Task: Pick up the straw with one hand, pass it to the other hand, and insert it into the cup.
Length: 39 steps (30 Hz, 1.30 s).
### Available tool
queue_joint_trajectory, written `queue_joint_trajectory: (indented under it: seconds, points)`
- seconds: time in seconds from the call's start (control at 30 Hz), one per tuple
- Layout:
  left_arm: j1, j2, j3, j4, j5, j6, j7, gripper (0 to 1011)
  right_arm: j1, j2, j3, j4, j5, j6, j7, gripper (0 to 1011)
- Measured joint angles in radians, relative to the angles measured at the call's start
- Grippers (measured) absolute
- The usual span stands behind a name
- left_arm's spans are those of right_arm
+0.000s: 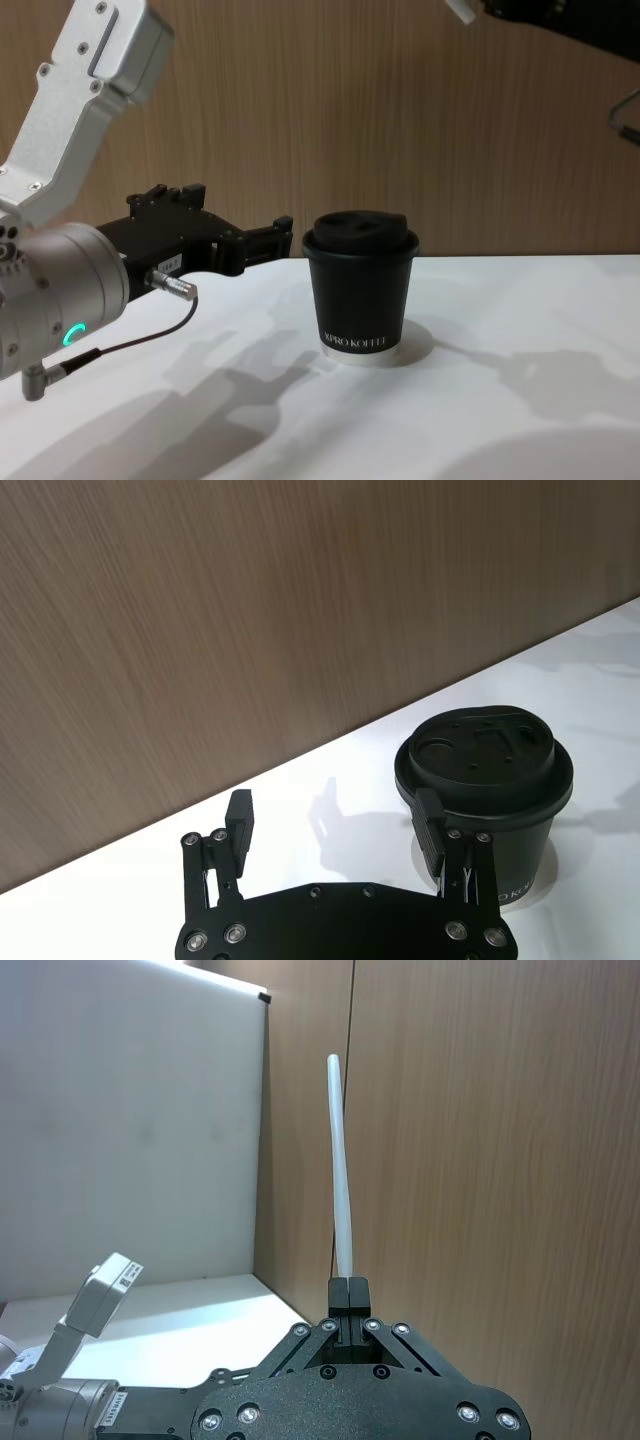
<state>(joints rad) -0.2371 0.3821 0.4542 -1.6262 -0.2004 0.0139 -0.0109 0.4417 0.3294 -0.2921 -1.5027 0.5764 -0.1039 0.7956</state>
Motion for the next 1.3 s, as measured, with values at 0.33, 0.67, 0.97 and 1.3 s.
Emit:
queue_joint_trajectory:
  seconds: [0.33, 0.67, 0.97, 1.3]
  points:
    - [0.006, 0.002, -0.015, -0.018, -0.024, 0.000, -0.020, 1002, 0.006, -0.001, -0.008, 0.011, 0.006, -0.001, 0.000, 3]
    - [0.022, 0.017, -0.063, -0.082, -0.123, -0.003, -0.096, 1002, 0.008, -0.002, -0.011, 0.014, 0.009, -0.002, 0.000, 2]
    - [0.034, 0.035, -0.126, -0.153, -0.273, -0.006, -0.217, 1001, 0.009, -0.002, -0.013, 0.016, 0.010, -0.002, -0.001, 2]
    - [0.032, 0.041, -0.174, -0.192, -0.434, -0.019, -0.349, 1002, 0.010, -0.002, -0.014, 0.017, 0.011, -0.002, -0.002, 2]
